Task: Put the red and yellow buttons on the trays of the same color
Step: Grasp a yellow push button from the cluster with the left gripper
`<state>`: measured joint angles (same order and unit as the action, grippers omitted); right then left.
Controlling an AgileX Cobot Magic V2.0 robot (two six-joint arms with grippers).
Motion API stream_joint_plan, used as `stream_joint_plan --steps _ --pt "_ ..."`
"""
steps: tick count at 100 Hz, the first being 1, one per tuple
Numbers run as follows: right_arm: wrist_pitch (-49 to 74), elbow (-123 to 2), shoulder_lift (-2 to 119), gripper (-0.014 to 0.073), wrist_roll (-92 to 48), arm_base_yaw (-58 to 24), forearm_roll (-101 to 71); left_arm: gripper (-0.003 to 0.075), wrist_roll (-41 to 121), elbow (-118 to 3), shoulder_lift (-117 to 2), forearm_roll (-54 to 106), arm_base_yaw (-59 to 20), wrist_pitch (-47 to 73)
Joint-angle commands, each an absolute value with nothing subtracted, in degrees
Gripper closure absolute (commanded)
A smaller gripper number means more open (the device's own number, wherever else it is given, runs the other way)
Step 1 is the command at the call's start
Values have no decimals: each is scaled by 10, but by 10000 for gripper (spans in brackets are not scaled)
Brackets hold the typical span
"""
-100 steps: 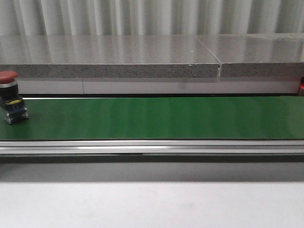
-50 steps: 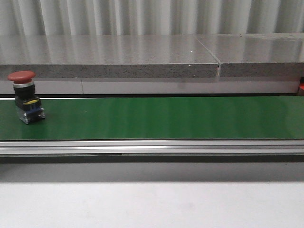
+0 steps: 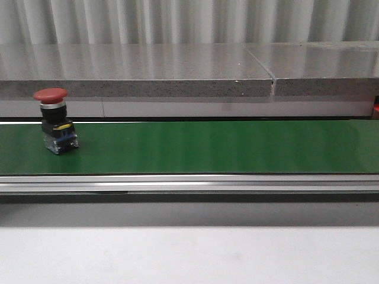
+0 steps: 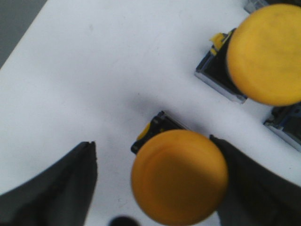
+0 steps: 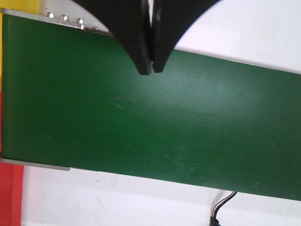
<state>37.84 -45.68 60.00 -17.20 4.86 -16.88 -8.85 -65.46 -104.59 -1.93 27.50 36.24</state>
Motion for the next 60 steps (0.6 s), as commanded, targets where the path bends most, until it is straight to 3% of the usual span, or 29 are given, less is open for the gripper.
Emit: stream_joint_plan --steps 1,20,42,60 --pt "355 -470 588 662 -180 48 -178 455 -95 -670 -1020 -17 276 352" --pt "355 -470 588 662 -180 48 -178 737 -95 -670 -989 -17 276 373" --pt "355 -470 588 662 -180 48 -178 740 -95 -670 -907 -15 266 390" --pt "355 -470 588 662 -180 48 -178 740 -90 -670 -828 -14 211 407"
